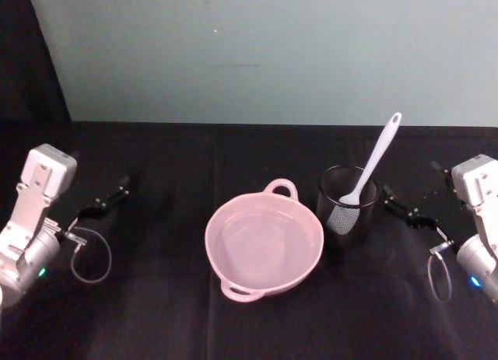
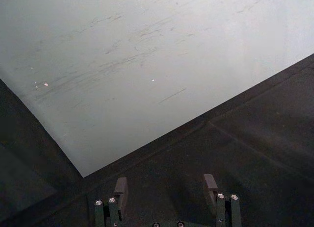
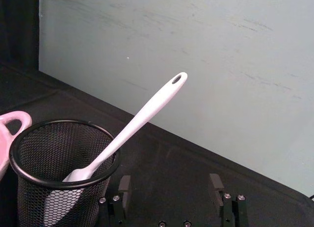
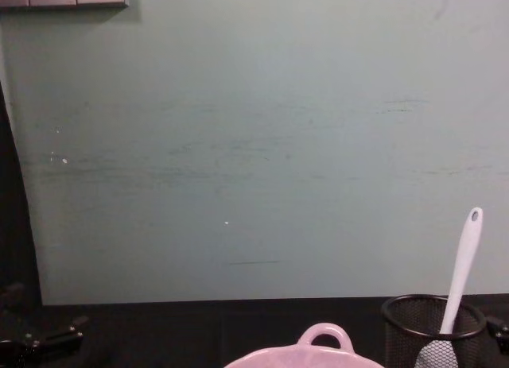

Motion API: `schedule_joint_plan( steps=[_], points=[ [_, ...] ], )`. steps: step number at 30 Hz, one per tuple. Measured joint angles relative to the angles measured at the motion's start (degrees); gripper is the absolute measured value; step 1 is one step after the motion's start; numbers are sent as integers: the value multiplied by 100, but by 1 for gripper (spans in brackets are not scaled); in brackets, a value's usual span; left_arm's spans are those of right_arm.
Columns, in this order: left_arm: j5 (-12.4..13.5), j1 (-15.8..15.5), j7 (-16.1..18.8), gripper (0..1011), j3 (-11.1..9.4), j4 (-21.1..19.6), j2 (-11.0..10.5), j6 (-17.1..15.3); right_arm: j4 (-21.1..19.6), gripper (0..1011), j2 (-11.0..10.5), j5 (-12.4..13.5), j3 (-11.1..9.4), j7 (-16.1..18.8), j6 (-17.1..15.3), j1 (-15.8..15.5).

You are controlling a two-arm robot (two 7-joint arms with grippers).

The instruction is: Use the one hand to pick up the spoon and stir the clear water in the bowl.

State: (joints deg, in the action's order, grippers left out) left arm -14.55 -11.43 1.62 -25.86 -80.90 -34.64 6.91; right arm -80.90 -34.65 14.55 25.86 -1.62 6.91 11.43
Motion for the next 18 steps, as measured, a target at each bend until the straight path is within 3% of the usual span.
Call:
schedule_joint_plan(
  steps=[8, 14, 18],
  points=[
    [0, 0, 0, 1005, 0, 0, 0, 0, -17, 1000, -6, 3, -18, 1, -10, -19],
    [0, 0, 0, 1005, 0, 0, 0, 0, -529, 1002, -186, 360, -401, 37, -72, -550],
    [0, 0, 0, 1005, 0, 0, 0, 0, -866, 1002, -234, 785, -705, 178, -169, -835]
  ],
)
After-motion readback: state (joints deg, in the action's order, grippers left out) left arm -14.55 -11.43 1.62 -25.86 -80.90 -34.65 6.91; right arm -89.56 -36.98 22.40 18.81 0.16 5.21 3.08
